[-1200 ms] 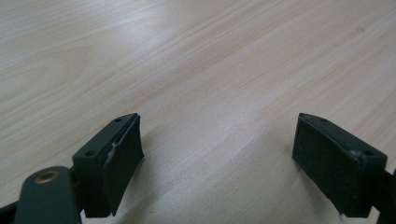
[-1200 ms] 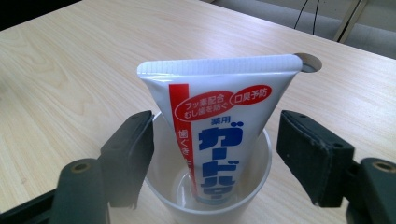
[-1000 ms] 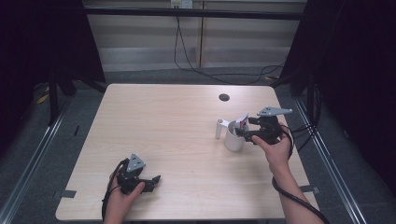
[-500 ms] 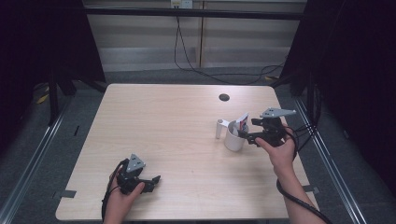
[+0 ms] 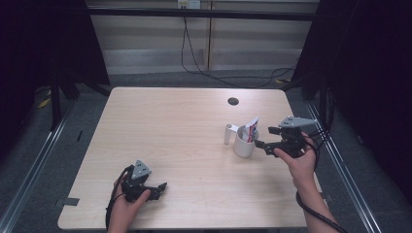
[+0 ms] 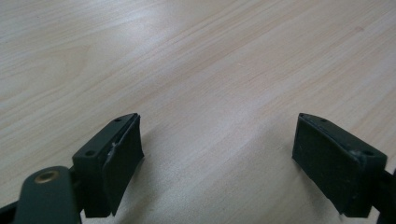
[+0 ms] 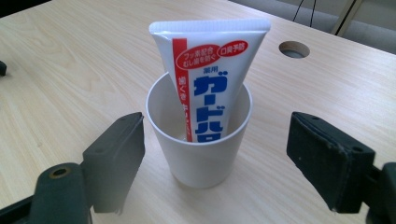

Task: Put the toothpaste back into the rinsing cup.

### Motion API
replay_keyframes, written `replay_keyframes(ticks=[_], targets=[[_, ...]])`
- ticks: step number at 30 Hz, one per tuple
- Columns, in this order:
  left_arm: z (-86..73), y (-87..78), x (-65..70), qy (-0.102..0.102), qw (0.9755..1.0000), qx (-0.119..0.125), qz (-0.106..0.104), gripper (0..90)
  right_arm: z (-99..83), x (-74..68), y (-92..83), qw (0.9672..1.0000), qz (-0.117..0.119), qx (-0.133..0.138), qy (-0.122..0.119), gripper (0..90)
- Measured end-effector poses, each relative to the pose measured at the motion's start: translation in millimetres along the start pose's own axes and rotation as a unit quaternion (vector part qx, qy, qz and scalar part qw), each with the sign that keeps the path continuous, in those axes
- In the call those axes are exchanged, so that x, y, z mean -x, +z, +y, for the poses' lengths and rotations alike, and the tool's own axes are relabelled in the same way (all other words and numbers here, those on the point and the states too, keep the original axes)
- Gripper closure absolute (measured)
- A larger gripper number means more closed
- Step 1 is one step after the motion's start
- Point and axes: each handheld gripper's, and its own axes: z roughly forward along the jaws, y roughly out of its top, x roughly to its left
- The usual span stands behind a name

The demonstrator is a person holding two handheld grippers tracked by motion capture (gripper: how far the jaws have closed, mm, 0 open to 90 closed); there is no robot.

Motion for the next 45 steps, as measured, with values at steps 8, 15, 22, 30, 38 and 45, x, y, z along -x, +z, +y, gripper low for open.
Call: replay_keyframes(ticks=[8,15,22,30,38,45], targets=[[0.1,-0.1,0.2,0.0,1.0,-0.001,0.001,15.8,-9.2,-0.4,-5.4,1.0,0.004,-0.005,-0.003,19.0],[0.1,-0.1,0.2,0.001,1.0,-0.001,0.001,15.8,-20.1,0.1,-4.9,0.9999,0.005,-0.015,-0.003,18.6],[0.0,0.0,0.2,0.0,1.0,-0.001,0.0,15.8,-31.2,-1.7,-4.5,0.9997,0.01,-0.02,-0.002,17.2],[0.0,0.1,0.4,-0.001,1.0,0.001,0.001,15.8,-44.2,-11.2,-0.7,0.9992,0.018,-0.034,-0.015,16.3],[0.1,-0.1,0.3,0.001,1.0,-0.001,0.001,15.8,-60.2,-13.2,1.5,0.9989,0.02,-0.042,-0.004,15.7],[0.1,-0.1,0.3,0.001,1.0,-0.001,0.001,15.8,-75.3,-15.9,3.7,0.9985,0.024,-0.049,0.001,15.5]])
